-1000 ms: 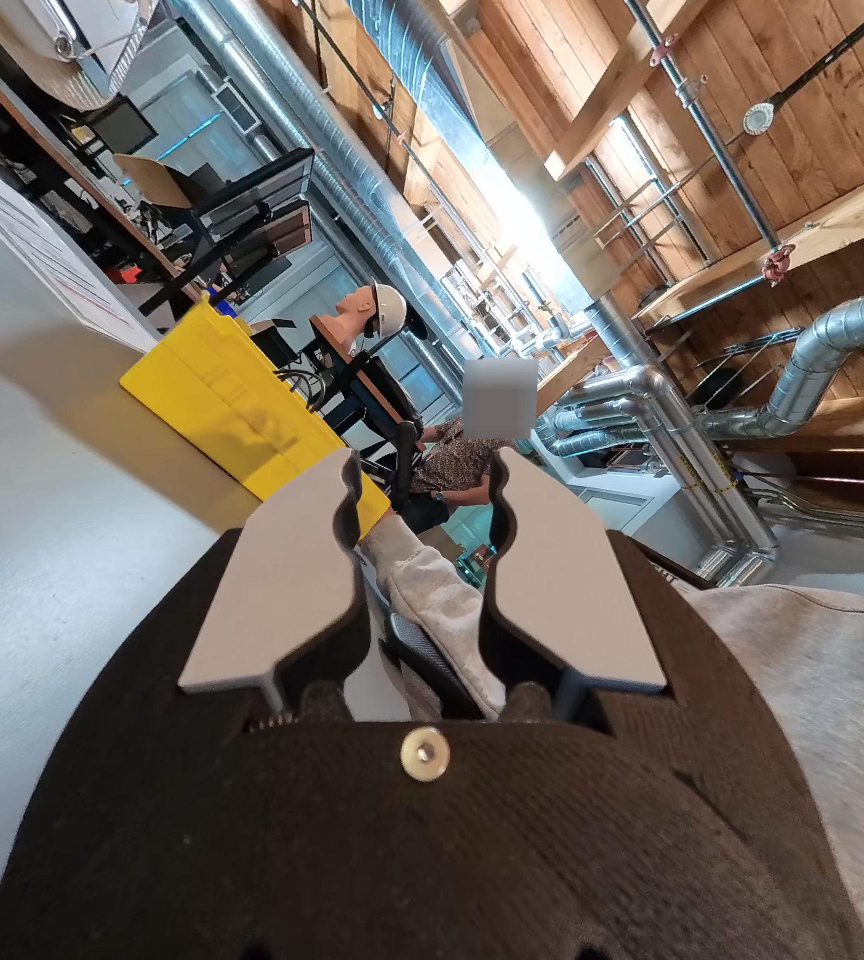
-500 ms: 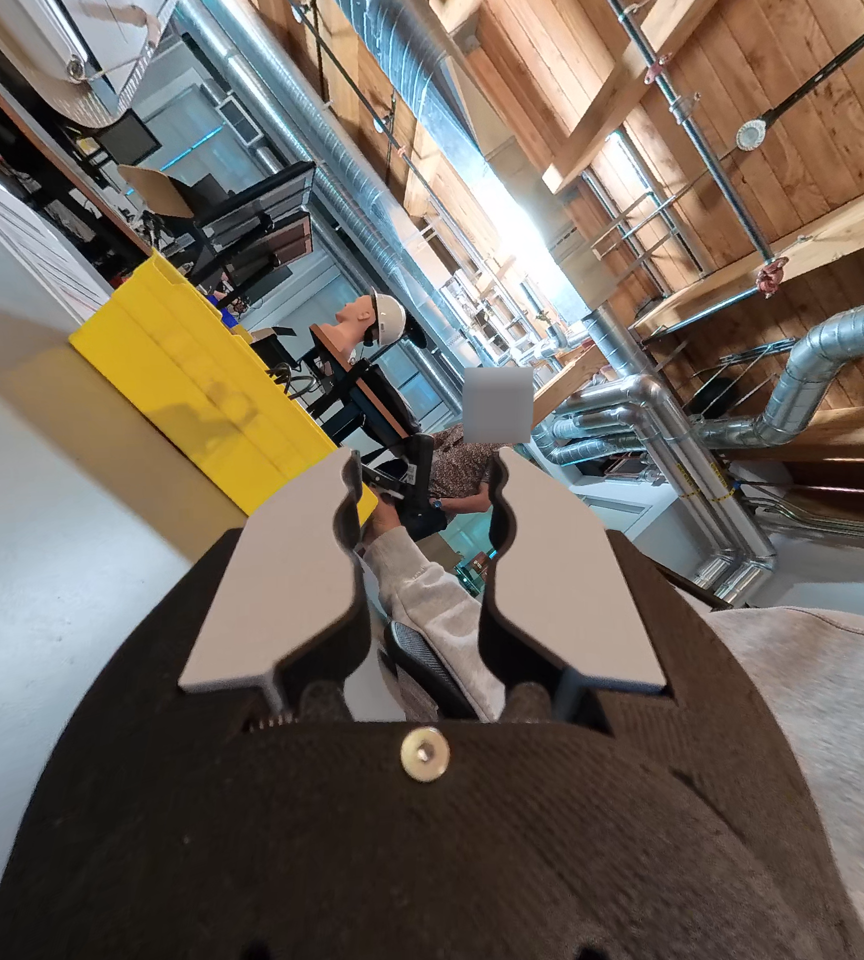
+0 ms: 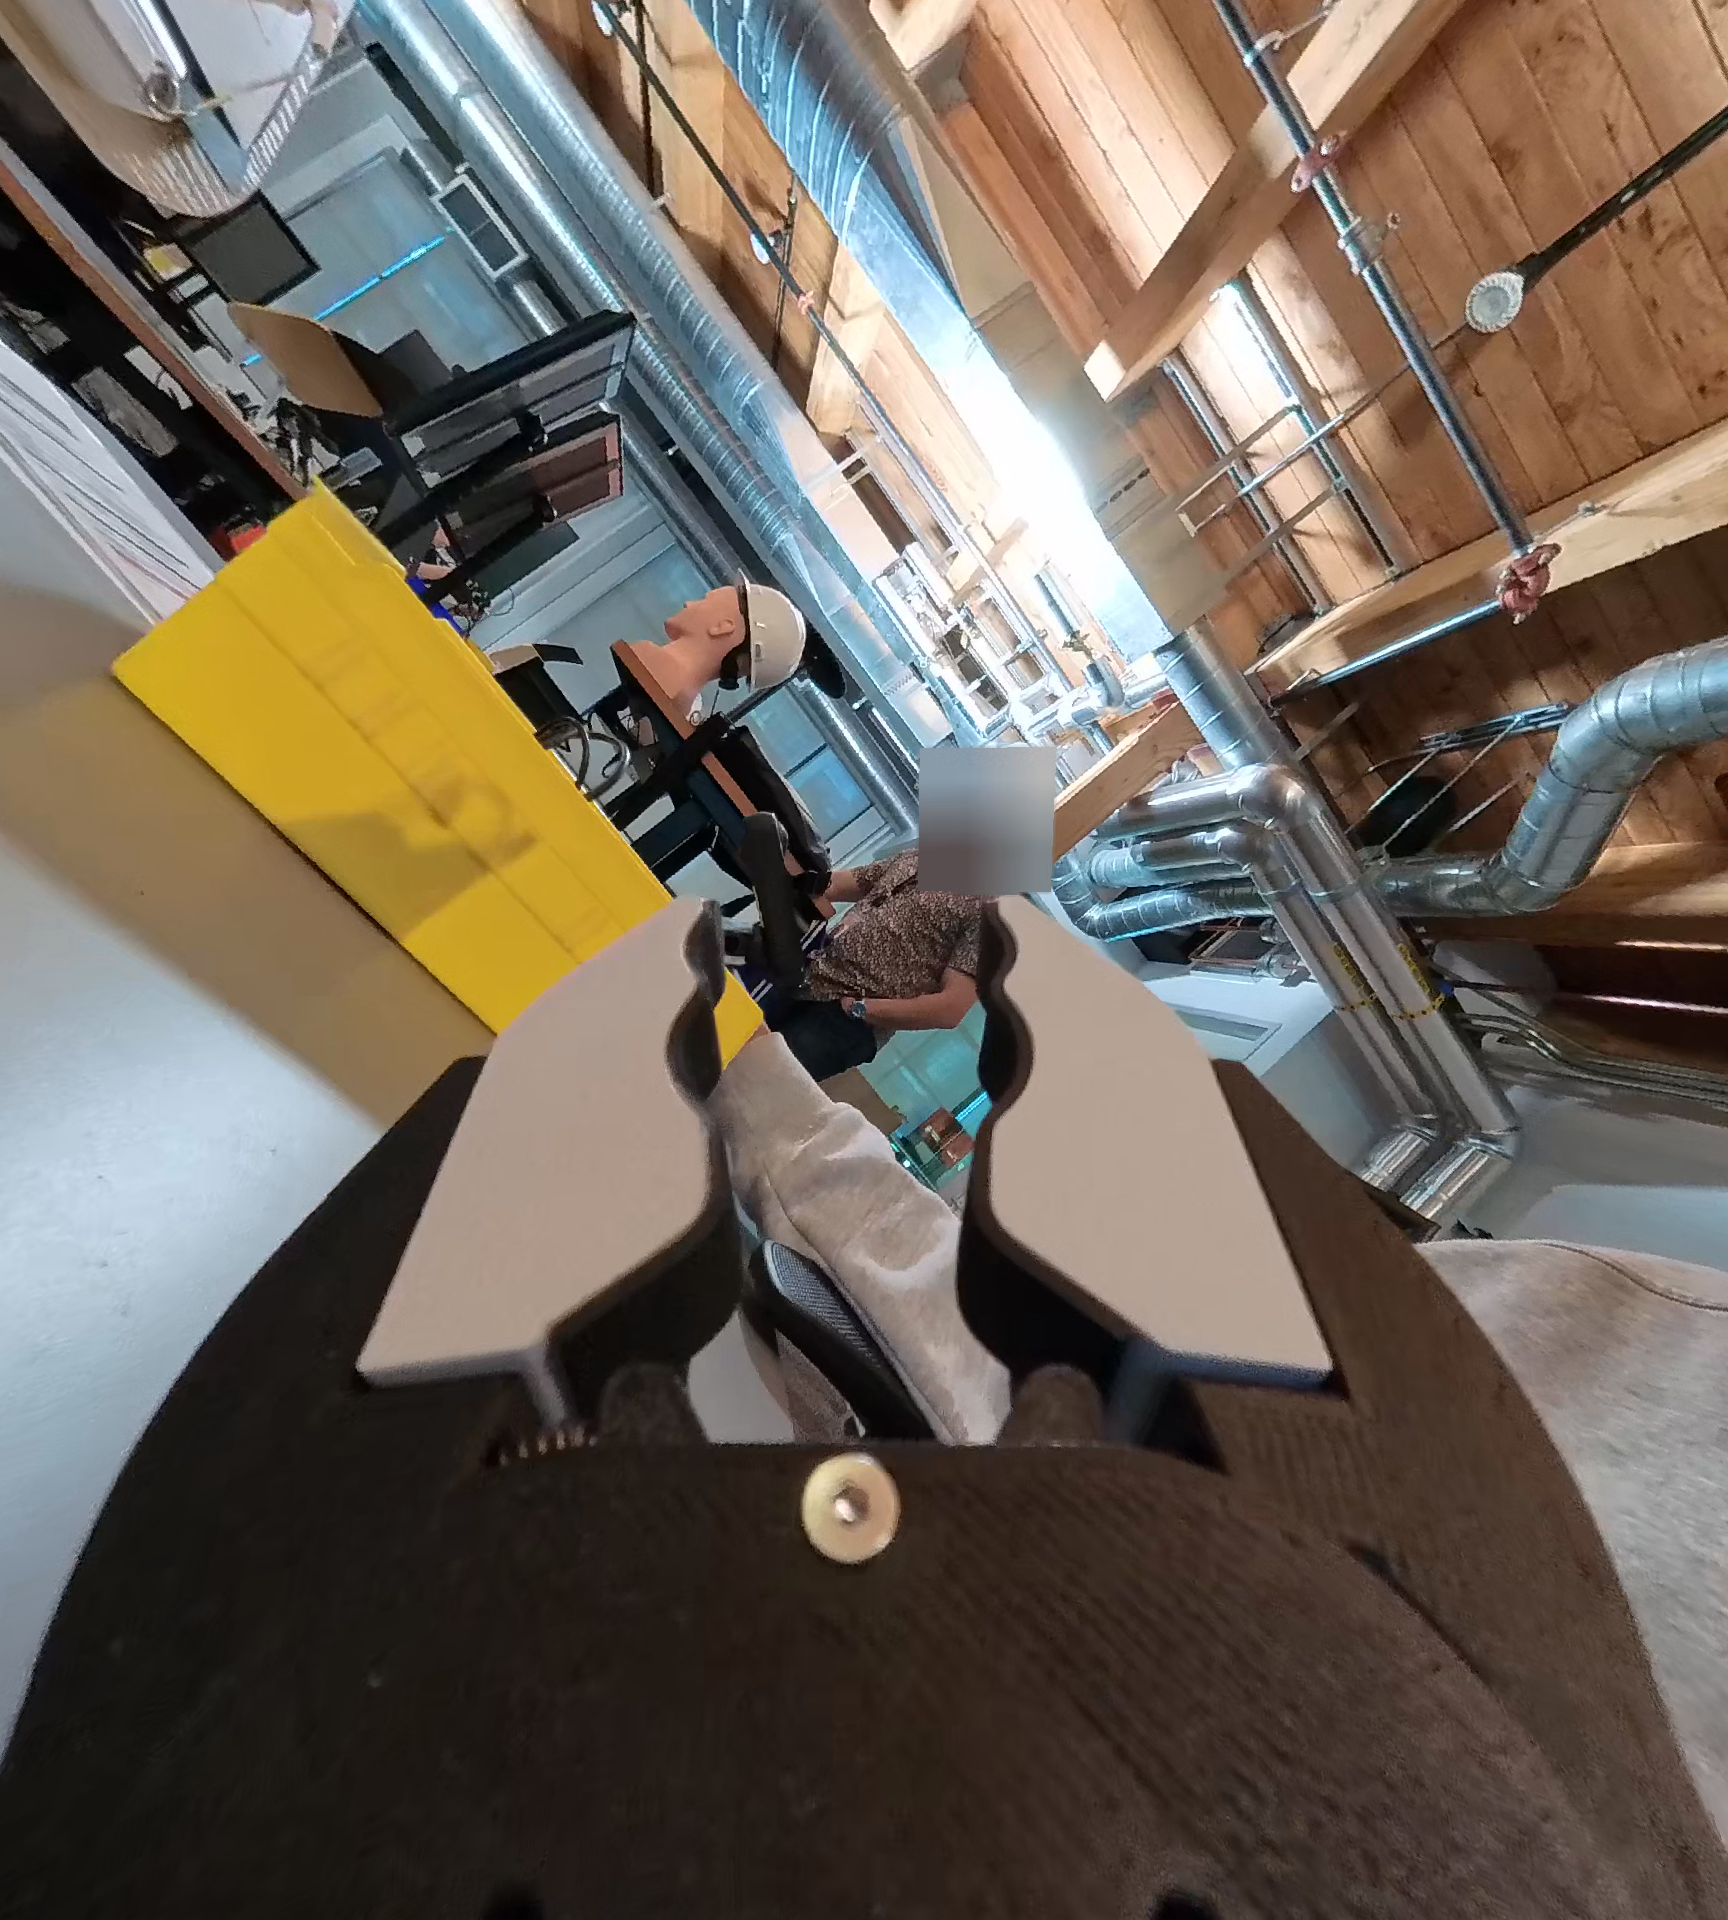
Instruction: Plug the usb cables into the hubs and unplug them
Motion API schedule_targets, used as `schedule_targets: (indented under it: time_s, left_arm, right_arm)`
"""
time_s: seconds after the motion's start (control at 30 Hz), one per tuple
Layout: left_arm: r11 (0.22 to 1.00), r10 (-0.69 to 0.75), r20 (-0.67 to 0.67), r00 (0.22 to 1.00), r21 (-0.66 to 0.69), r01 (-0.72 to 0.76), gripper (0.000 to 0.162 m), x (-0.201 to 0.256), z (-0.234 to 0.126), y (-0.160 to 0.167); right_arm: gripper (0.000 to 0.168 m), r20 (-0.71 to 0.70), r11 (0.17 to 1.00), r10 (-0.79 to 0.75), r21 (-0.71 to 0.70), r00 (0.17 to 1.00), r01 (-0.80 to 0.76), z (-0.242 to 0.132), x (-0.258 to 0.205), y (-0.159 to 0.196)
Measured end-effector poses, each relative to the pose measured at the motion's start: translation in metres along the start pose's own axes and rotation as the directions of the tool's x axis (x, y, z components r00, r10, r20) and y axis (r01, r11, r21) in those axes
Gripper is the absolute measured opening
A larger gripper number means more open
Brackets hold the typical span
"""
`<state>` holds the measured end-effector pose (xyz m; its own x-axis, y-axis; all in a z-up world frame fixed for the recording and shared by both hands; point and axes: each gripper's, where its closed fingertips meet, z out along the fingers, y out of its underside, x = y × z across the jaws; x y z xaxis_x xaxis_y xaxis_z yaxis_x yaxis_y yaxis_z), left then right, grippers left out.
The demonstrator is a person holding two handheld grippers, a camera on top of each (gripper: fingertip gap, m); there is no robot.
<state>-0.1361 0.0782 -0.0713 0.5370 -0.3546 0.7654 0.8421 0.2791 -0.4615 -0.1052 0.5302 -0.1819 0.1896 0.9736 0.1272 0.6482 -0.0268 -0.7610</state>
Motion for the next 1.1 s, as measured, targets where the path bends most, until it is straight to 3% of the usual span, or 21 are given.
schedule_targets:
  time_s: [0.2, 0.4, 0.53, 0.7, 0.87, 1.1]
  left_arm:
    - [1.0, -0.003, -0.001, 1.0, 0.005, 0.003, 0.048, 0.0, 0.0, -0.001]
    - [0.999, -0.027, -0.005, 1.0, 0.023, 0.027, 0.048, -0.002, -0.002, -0.005]
    - [0.999, -0.041, -0.007, 0.999, 0.031, 0.041, 0.048, -0.003, -0.003, -0.006]
    - [0.997, -0.063, -0.014, 0.998, 0.042, 0.063, 0.048, -0.004, -0.003, -0.008]
    - [0.994, -0.09, -0.021, 0.996, 0.066, 0.091, 0.048, -0.005, -0.006, -0.012]
    - [0.991, -0.109, -0.025, 0.994, 0.078, 0.111, 0.048, -0.007, -0.007, -0.015]
  right_arm:
    - [0.072, -0.043, 0.999, -0.029, 0.036, 0.999, 0.03, -0.006, 0.0, -0.006]
    - [0.071, -0.047, 1.0, -0.019, -0.023, 0.999, 0.018, -0.007, 0.007, 0.003]
    - [0.082, 0.041, 0.999, -0.005, -0.048, 0.999, 0.007, -0.009, -0.003, 0.008]
    - [0.094, 0.136, 0.998, -0.034, 0.066, 0.99, 0.025, -0.017, -0.017, -0.003]
    - [0.104, 0.064, 0.976, -0.171, 0.145, 0.983, 0.16, -0.024, -0.018, -0.012]
    - [0.097, -0.02, 0.993, -0.089, 0.078, 0.996, 0.091, -0.019, -0.004, -0.003]
